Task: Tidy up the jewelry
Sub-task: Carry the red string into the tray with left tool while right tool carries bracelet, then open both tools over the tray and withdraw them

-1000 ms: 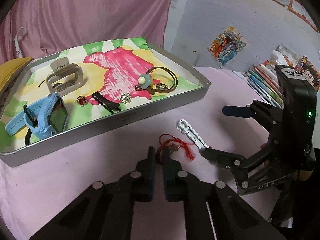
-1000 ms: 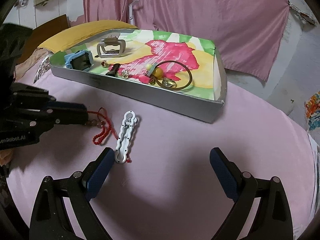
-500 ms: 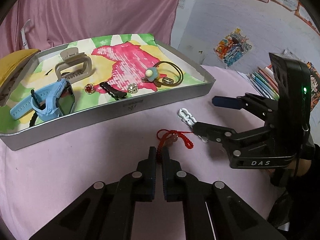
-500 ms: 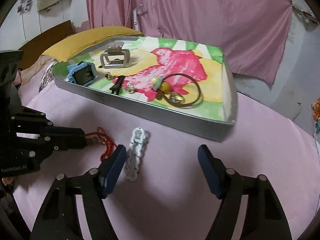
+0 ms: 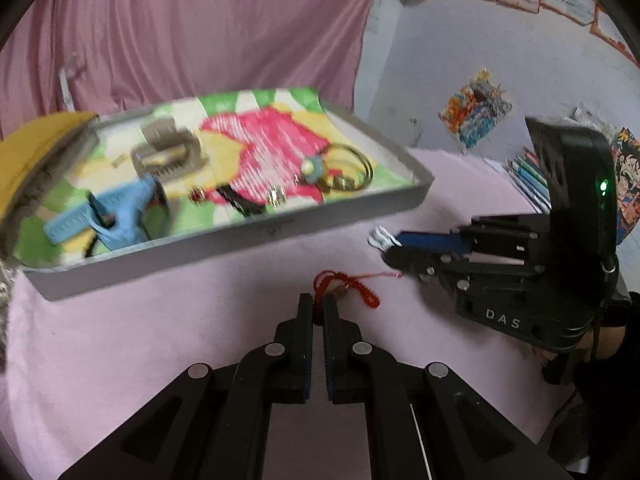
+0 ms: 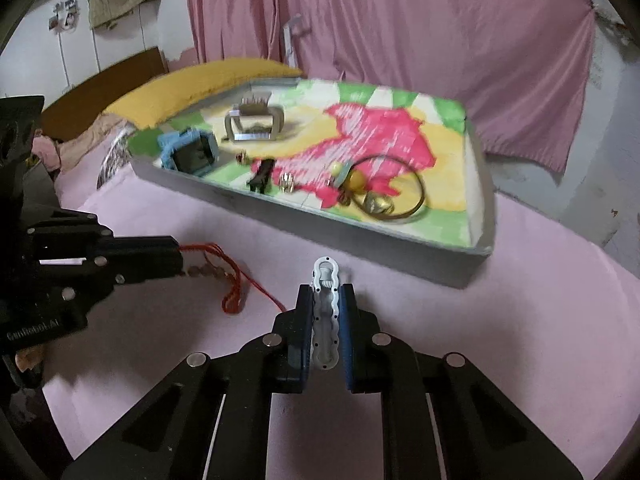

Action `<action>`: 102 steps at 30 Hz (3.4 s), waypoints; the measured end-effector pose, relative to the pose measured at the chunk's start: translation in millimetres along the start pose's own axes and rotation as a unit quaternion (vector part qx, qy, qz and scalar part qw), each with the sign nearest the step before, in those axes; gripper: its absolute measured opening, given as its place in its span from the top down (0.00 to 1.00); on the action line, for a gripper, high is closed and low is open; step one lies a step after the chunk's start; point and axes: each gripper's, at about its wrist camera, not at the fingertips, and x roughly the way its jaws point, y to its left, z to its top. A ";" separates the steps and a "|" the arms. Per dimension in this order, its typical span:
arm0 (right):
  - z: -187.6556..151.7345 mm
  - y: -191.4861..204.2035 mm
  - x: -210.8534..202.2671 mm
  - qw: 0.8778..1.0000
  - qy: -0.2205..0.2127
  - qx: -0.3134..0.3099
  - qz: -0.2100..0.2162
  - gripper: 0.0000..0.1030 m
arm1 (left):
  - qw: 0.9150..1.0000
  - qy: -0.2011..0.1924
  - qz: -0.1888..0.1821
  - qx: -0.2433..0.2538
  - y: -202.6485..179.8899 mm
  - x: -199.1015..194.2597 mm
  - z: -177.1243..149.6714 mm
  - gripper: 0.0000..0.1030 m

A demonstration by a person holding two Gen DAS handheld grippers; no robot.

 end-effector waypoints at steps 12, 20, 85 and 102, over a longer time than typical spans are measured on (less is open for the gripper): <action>25.0 -4.7 -61.5 0.981 -0.186 0.043 -0.031 0.89 | 0.986 -0.159 0.050 0.009 -5.1 -47.7 31.5 0.96; 50.5 -8.8 -65.1 0.960 -0.270 0.051 -0.059 0.89 | 0.966 -0.246 0.076 -0.021 7.8 -45.9 56.5 0.96; 66.8 -34.5 39.8 0.989 -0.105 0.091 -0.047 0.72 | 0.991 -0.082 0.090 -0.059 39.8 42.2 77.4 0.92; 56.9 -36.7 4.5 0.974 -0.188 0.104 -0.070 0.29 | 0.967 -0.188 0.137 -0.099 51.7 3.6 71.7 0.17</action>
